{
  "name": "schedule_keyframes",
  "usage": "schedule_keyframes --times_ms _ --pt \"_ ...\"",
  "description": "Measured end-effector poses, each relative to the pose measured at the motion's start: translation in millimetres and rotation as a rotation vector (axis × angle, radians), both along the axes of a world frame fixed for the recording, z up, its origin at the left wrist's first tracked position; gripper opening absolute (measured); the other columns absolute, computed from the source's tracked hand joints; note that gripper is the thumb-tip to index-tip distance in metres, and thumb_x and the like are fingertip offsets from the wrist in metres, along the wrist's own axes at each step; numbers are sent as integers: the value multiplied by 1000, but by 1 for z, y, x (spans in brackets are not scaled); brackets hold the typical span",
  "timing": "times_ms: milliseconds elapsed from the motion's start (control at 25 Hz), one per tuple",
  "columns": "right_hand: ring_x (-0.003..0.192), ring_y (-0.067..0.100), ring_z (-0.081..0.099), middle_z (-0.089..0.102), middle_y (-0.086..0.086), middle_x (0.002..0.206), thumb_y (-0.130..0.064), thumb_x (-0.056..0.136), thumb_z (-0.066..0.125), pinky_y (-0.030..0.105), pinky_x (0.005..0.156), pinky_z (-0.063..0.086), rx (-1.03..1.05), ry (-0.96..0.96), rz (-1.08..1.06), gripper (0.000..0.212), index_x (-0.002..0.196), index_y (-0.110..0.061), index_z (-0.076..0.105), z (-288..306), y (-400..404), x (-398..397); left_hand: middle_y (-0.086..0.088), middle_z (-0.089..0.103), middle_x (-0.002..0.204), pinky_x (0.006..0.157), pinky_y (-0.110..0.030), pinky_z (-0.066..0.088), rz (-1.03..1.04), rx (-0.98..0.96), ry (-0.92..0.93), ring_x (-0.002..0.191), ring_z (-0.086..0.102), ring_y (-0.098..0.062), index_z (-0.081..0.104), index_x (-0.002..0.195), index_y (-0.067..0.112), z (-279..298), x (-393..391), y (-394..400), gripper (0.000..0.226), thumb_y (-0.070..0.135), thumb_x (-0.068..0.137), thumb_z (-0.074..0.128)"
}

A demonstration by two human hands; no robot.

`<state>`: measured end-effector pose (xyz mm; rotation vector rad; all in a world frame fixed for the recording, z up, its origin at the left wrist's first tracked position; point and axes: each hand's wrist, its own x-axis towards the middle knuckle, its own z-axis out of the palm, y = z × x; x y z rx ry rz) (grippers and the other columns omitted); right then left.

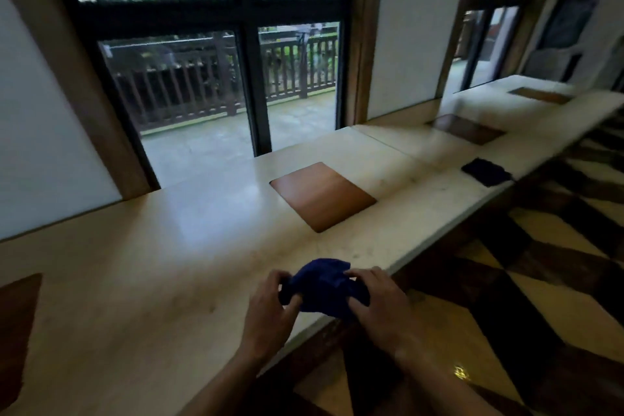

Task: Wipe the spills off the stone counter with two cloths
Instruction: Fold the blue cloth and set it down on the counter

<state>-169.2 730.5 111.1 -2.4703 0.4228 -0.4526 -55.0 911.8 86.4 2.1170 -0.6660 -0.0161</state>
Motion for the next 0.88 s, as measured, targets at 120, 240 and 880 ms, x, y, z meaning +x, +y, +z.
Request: schedule_keyframes --times_ms 120,240,880 --pt "106 -3 46 42 -23 120 -32 95 60 0 74 33 -10 -19 -161 38 129 -41 47 13 -59 -47 5 64 99 69 -25 53 -155 -53 -21 84 64 -11 53 103 31 14 -17 -78 27 15 88 69" --pt "106 4 51 46 -18 114 -31 90 67 6 76 35 -20 -97 -326 44 131 -35 53 13 -100 -78 5 63 102 71 -24 51 -278 -93 -30 86 62 -10 52 105 34 20 -32 -140 27 18 90 67" --pt "99 7 52 59 -7 109 -25 82 75 13 75 39 -209 -218 -681 39 119 -24 64 24 -302 -53 18 65 98 71 -23 54 -613 -254 -27 87 65 -4 45 107 49 43 23 -389 36 21 94 63"
